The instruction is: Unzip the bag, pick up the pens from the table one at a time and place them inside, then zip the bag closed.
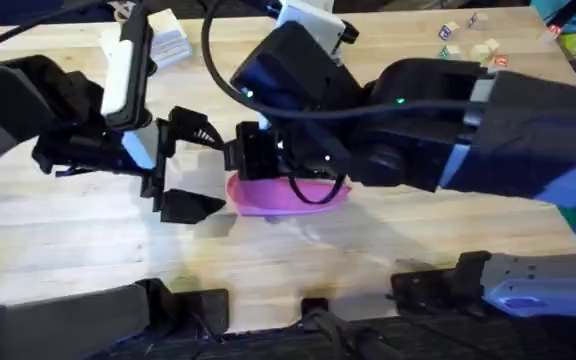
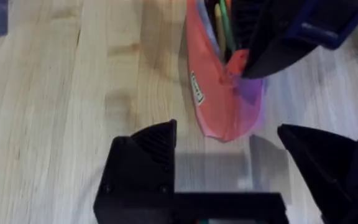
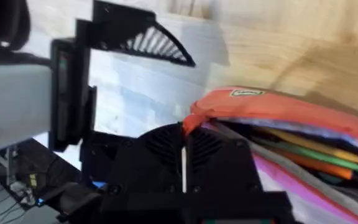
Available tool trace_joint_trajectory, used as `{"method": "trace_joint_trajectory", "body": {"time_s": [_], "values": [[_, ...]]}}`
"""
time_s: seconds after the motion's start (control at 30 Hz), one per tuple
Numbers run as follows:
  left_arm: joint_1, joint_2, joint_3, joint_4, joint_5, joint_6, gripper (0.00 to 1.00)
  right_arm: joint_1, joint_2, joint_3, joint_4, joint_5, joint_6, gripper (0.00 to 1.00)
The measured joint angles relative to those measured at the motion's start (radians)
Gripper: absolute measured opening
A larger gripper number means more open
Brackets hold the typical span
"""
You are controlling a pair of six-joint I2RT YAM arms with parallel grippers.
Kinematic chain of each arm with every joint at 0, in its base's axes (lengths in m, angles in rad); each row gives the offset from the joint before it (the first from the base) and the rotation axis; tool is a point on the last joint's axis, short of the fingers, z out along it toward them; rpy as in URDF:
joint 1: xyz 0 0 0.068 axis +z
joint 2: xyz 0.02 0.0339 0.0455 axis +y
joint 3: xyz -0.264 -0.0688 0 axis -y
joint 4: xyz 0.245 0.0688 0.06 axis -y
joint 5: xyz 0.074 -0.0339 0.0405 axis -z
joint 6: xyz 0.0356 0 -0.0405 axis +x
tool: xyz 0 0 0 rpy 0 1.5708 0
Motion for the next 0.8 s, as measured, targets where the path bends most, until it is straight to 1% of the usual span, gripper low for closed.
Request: {"method": "trace_joint_trajectory", "body": {"time_s": [0.03, 0.07, 0.27, 0.37, 0.4, 0.43, 0.47, 0.6, 0.63, 0.7, 0.8], "values": [[-0.010, 0.000, 0.000, 0.004, 0.001, -0.004, 0.994, -0.003, 0.000, 0.000, 0.006, 0.000, -0.004, 0.032], [-0.069, 0.116, 0.000, 0.109, 0.091, -0.074, 0.994, -0.017, 0.000, -0.002, 0.029, 0.000, -0.012, 0.031], [-0.078, 0.182, 0.000, 0.156, 0.172, -0.086, 0.994, -0.017, 0.000, -0.003, 0.029, 0.000, -0.012, 0.031], [-0.078, 0.190, 0.000, 0.156, 0.196, -0.087, 0.993, -0.017, 0.000, -0.003, 0.027, 0.000, -0.012, 0.030], [-0.078, 0.190, 0.000, 0.156, 0.201, -0.090, 0.975, -0.017, 0.000, -0.003, 0.025, 0.000, -0.012, 0.031], [-0.078, 0.190, 0.000, 0.156, 0.204, -0.092, 0.899, -0.018, 0.000, -0.003, 0.023, 0.000, -0.013, 0.031], [-0.078, 0.190, 0.000, 0.155, 0.206, -0.094, 0.795, -0.018, 0.000, -0.003, 0.021, 0.000, -0.013, 0.031], [-0.082, 0.190, -0.001, 0.148, 0.209, -0.094, 0.164, -0.030, 0.000, -0.003, 0.020, 0.000, -0.015, 0.031], [-0.085, 0.190, -0.001, 0.153, 0.210, -0.093, 0.074, -0.037, 0.000, -0.003, 0.020, 0.000, -0.015, 0.031], [-0.086, 0.190, -0.001, 0.158, 0.216, -0.094, 0.046, -0.052, 0.000, -0.003, 0.020, 0.000, -0.015, 0.031], [-0.086, 0.190, -0.001, 0.157, 0.217, -0.094, 0.044, -0.075, 0.000, -0.003, 0.003, -0.006, -0.015, 0.031]]}}
